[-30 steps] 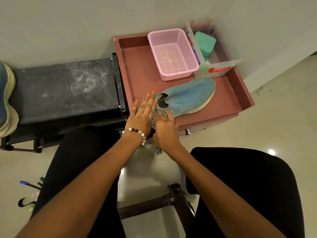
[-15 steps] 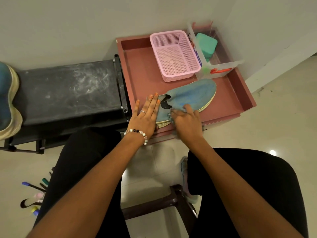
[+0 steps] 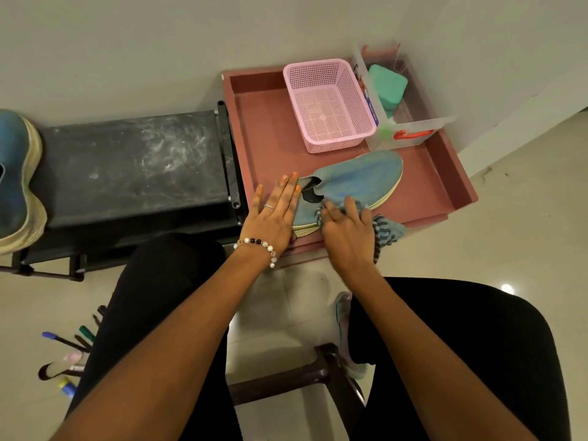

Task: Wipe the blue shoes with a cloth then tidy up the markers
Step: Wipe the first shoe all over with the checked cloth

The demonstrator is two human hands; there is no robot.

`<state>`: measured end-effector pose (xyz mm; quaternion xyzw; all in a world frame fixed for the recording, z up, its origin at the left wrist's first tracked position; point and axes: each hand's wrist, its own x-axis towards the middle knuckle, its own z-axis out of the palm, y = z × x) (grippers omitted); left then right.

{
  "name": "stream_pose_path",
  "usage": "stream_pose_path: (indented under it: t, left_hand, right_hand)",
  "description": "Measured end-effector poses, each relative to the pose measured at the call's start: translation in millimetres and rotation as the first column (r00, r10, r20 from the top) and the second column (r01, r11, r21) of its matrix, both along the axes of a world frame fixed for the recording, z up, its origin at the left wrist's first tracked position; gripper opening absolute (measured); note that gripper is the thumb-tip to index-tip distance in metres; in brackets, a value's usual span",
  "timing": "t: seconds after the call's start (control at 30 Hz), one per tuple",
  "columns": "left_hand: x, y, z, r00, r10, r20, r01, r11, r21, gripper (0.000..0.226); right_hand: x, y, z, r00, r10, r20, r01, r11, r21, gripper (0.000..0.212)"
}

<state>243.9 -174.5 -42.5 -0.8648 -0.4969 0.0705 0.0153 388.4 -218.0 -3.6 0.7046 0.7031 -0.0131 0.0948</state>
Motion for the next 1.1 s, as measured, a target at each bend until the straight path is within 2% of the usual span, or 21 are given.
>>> stream_pose_path:
  t: [0.07, 0.13, 0.27, 0.3, 0.4, 0.5, 0.57, 0.6, 0.63, 0.7, 0.77, 0.83, 0.87, 0.93, 1.0, 1.1]
  left_hand:
    - [1, -1, 1, 1.000, -0.011, 0.011, 0.011, 1.000, 0.027, 0.070]
    - [0, -1, -2, 0.999, -0.018, 0.029, 0.016, 0.998, 0.066, 0.065]
    - [-2, -1, -3, 1.000, -0.028, -0.006, 0.028, 0.998, 0.053, 0.061]
    - [-2, -1, -1, 1.000, -0.027, -0.012, 0.027, 0.999, 0.034, 0.062]
    - [-2, 0, 1, 0.999, -0.039, -0.008, 0.039, 0.999, 0.019, 0.065]
    - [-4, 0, -1, 1.000, -0.022, -0.018, 0.023, 0.999, 0.026, 0.080]
    - [-3, 0, 0, 0.999, -0.021, -0.027, 0.022, 0.999, 0.028, 0.085]
    - [-2, 0, -1, 1.000, -0.024, -0.019, 0.024, 0.999, 0.030, 0.083]
    - [-3, 0, -2, 1.000, -0.025, -0.009, 0.025, 0.999, 0.040, 0.080]
    - [-3, -2, 0, 1.000, -0.023, 0.000, 0.023, 0.997, 0.075, 0.074]
    - [-2, -4, 2, 0.999, -0.040, 0.015, 0.037, 0.991, 0.131, 0.068]
    - [1, -7, 1, 0.999, -0.044, 0.006, 0.042, 0.980, 0.195, 0.065]
    - [3, -8, 1, 0.999, -0.046, 0.007, 0.044, 0.975, 0.217, 0.063]
    - [8, -14, 1, 0.998, -0.062, 0.018, 0.056, 0.971, 0.234, 0.058]
    - [12, -24, -2, 0.995, -0.097, -0.019, 0.099, 0.963, 0.251, 0.056]
    - [13, -37, -6, 0.995, -0.097, -0.023, 0.100, 0.968, 0.232, 0.056]
  right_hand:
    - [-19, 1, 2, 0.994, -0.091, -0.062, 0.089, 0.996, -0.031, 0.039]
    - [-33, 5, 3, 0.963, -0.161, -0.216, 0.150, 0.987, -0.065, 0.036]
    - [-36, 11, 7, 0.911, -0.143, -0.387, 0.100, 0.987, -0.129, 0.046]
    - [-31, 11, 10, 0.925, -0.099, -0.366, 0.050, 0.989, -0.141, 0.047]
    - [-7, 10, 14, 0.983, 0.144, -0.114, -0.162, 0.972, -0.172, 0.058]
    - [8, 3, 16, 0.991, 0.130, 0.023, -0.126, 0.983, -0.131, 0.061]
    - [7, 0, 16, 0.997, 0.065, 0.028, -0.061, 0.987, -0.146, 0.061]
    - [8, 1, 18, 1.000, 0.020, -0.023, -0.023, 0.989, -0.145, 0.059]
    - [13, 5, 21, 0.989, -0.048, -0.142, 0.030, 0.991, -0.127, 0.053]
    - [29, 15, 34, 0.872, -0.193, -0.450, 0.170, 0.981, -0.090, 0.037]
    - [51, 19, 44, 0.648, -0.300, -0.701, 0.381, 0.924, -0.043, 0.028]
    - [66, 20, 48, 0.467, -0.346, -0.814, 0.565, 0.824, -0.026, 0.020]
    - [67, 20, 48, 0.456, -0.350, -0.818, 0.606, 0.795, -0.002, 0.014]
    - [64, 23, 39, 0.593, -0.320, -0.739, 0.593, 0.794, 0.133, 0.008]
    - [57, 25, 28, 0.771, -0.298, -0.563, 0.510, 0.818, 0.266, 0.011]
    - [38, 23, 8, 0.898, -0.201, -0.391, 0.317, 0.912, 0.261, 0.025]
